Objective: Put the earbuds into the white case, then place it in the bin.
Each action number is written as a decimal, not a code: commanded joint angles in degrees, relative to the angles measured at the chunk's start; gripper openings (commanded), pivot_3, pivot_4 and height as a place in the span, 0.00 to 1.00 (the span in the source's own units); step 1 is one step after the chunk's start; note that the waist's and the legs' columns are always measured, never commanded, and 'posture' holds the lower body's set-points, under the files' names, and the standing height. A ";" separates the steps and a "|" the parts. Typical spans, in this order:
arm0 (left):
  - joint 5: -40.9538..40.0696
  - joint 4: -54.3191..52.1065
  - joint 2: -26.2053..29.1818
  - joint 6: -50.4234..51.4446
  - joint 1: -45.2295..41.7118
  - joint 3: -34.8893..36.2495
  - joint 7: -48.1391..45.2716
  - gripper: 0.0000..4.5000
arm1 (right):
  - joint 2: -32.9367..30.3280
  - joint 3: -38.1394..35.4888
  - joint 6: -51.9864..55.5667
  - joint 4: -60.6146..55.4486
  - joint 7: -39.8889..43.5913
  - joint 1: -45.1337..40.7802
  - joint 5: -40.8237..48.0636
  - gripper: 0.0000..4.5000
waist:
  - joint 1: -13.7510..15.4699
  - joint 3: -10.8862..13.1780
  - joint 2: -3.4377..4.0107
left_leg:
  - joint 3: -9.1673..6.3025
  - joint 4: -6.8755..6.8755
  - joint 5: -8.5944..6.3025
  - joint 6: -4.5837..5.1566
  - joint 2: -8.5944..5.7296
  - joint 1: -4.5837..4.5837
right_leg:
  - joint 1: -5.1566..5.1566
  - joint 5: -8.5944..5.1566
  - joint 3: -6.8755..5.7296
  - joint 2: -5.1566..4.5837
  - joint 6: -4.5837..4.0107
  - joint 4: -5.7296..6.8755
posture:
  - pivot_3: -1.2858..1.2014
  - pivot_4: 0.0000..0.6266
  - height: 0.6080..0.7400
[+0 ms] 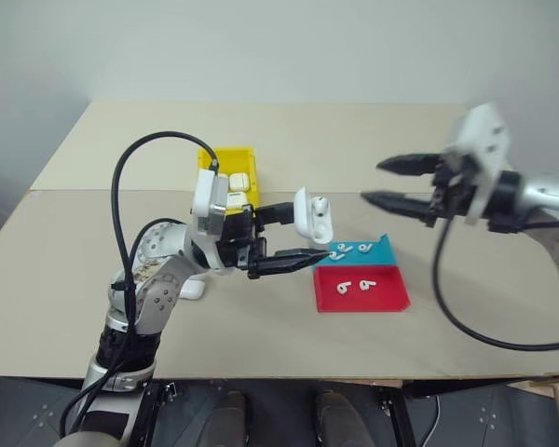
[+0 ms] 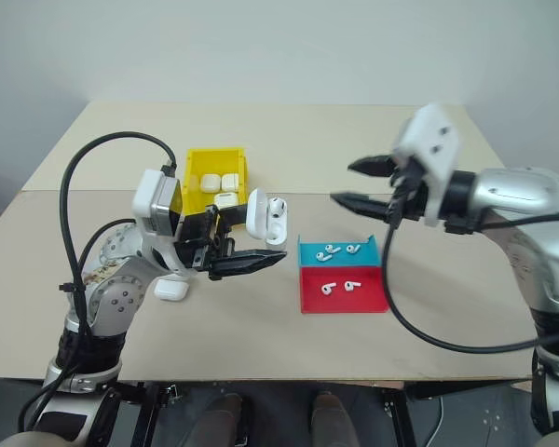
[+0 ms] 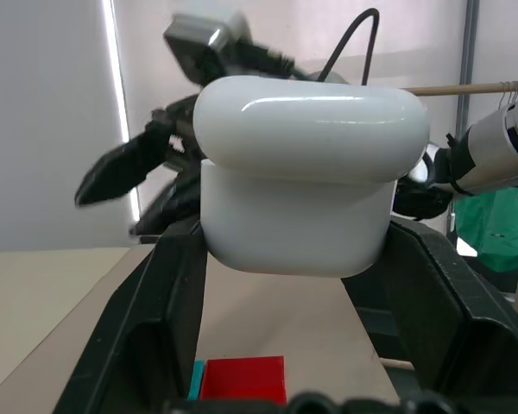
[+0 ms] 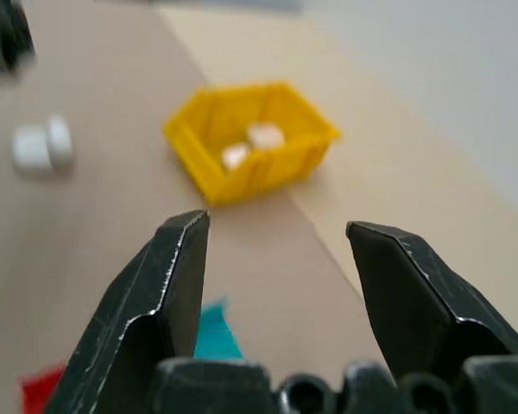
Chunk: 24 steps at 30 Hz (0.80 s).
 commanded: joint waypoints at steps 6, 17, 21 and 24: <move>0.15 -2.30 0.27 -2.64 1.26 2.05 2.04 0.61 | 5.62 19.01 -23.27 21.97 23.57 -14.93 -23.02 0.69 | 0.24 0.01 0.00 | -0.01 0.00 0.00 0.00 0.01 -0.04 | -0.03 0.00 -0.01 0.00 0.00 -0.05 | 0.52 0.24 1.00; 1.45 -2.81 1.03 -5.11 2.15 3.02 3.34 0.61 | 20.06 27.02 -37.93 48.30 33.45 -27.19 -37.08 0.69 | 0.52 0.01 0.01 | -0.23 0.00 0.00 -0.01 0.00 -0.05 | -0.06 0.02 -0.03 -0.05 -0.02 0.04 | 0.52 0.24 1.00; 1.31 -3.68 1.17 -5.26 2.60 3.01 4.04 0.61 | 22.51 28.32 -40.72 52.43 34.30 -27.93 -41.43 0.69 | 0.53 0.02 0.02 | -0.41 0.00 0.00 -0.01 -0.01 -0.05 | -0.06 0.03 -0.04 -0.08 -0.02 0.14 | 0.52 0.24 1.00; 1.21 -4.07 1.28 -5.25 2.84 2.95 4.37 0.61 | 24.16 28.22 -42.13 55.42 33.90 -28.20 -43.17 0.69 | 0.45 0.02 0.03 | -0.42 0.00 0.01 -0.02 -0.02 -0.04 | -0.07 0.03 -0.04 -0.08 -0.02 0.14 | 0.52 0.24 1.00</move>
